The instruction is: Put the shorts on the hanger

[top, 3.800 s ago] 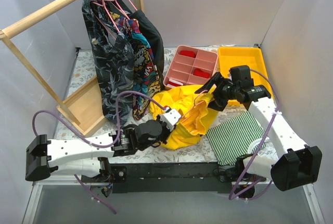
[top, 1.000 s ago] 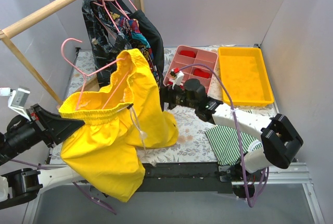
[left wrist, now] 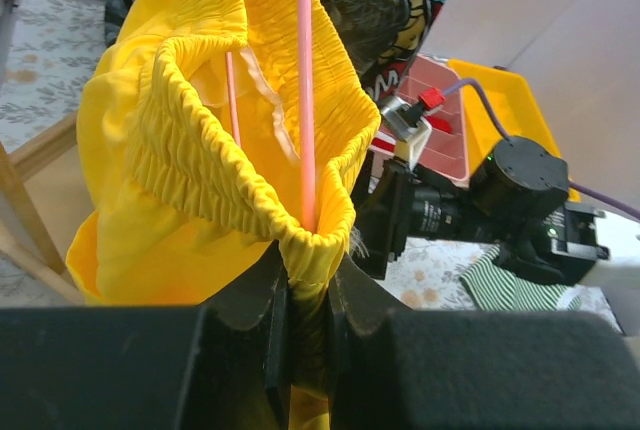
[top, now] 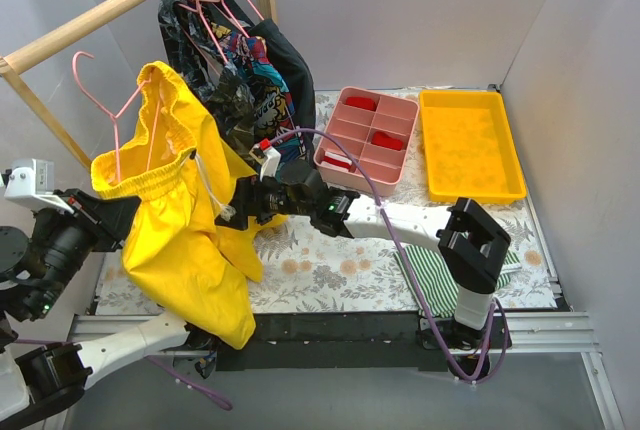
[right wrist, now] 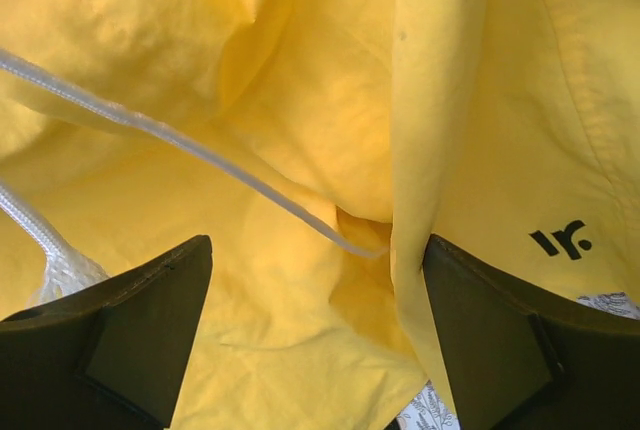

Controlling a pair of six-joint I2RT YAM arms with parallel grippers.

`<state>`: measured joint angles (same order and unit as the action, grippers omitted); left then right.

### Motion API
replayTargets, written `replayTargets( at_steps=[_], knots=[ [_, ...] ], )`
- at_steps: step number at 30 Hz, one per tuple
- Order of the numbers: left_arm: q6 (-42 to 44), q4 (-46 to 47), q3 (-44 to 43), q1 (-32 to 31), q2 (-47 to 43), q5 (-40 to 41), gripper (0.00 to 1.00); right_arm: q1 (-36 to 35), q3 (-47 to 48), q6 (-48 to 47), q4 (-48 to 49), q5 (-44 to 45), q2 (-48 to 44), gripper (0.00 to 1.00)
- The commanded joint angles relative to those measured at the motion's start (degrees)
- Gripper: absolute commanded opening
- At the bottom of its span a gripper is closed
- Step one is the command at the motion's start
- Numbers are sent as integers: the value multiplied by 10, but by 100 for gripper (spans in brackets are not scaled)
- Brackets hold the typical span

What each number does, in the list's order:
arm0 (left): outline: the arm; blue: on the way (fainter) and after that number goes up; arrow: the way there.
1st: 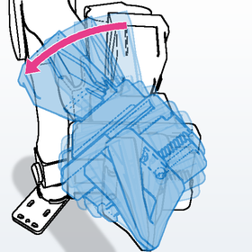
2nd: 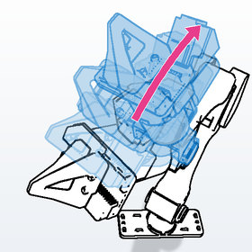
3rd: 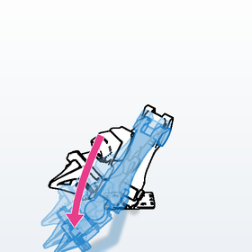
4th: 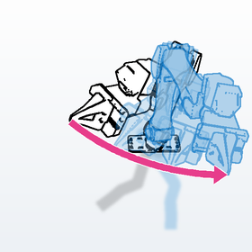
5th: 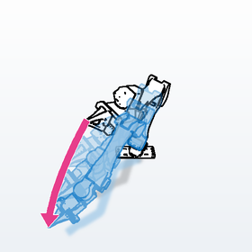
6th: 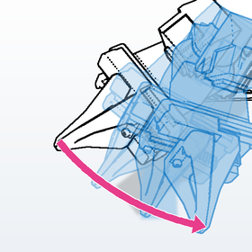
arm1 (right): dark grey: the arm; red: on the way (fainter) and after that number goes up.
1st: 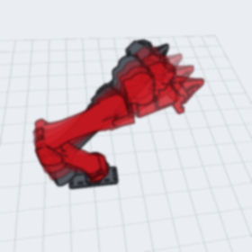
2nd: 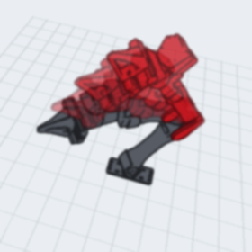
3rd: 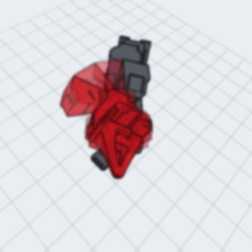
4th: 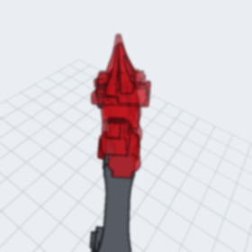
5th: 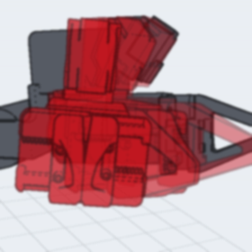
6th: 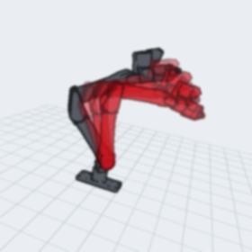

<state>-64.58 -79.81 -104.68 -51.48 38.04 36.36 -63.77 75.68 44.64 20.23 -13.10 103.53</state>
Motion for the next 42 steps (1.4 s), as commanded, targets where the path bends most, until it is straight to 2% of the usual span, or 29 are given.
replayTargets(
  at_steps=[1,7,16,20,22,28,32,36,42],
  knots=[
    [-20,29,6,2,24,93,0,-4,25,-40,-17,61,-35,93],
    [-43,47,58,2,43,148,0,2,22,-67,-29,125,-70,95],
    [-25,137,139,2,87,219,0,24,61,-67,-19,191,-86,94],
    [-2,208,166,2,106,231,0,24,63,-61,-23,281,-78,95],
    [-1,215,173,2,114,230,0,26,65,-81,-24,304,-73,95],
    [-7,215,159,2,138,231,0,26,55,-141,14,346,-54,95],
    [-18,152,93,2,168,236,0,30,37,-166,35,381,-47,94],
    [-17,118,60,2,179,241,0,50,17,-170,71,354,-33,89],
    [-6,64,-4,2,197,256,0,55,36,-185,83,324,-2,82]
  ],
)
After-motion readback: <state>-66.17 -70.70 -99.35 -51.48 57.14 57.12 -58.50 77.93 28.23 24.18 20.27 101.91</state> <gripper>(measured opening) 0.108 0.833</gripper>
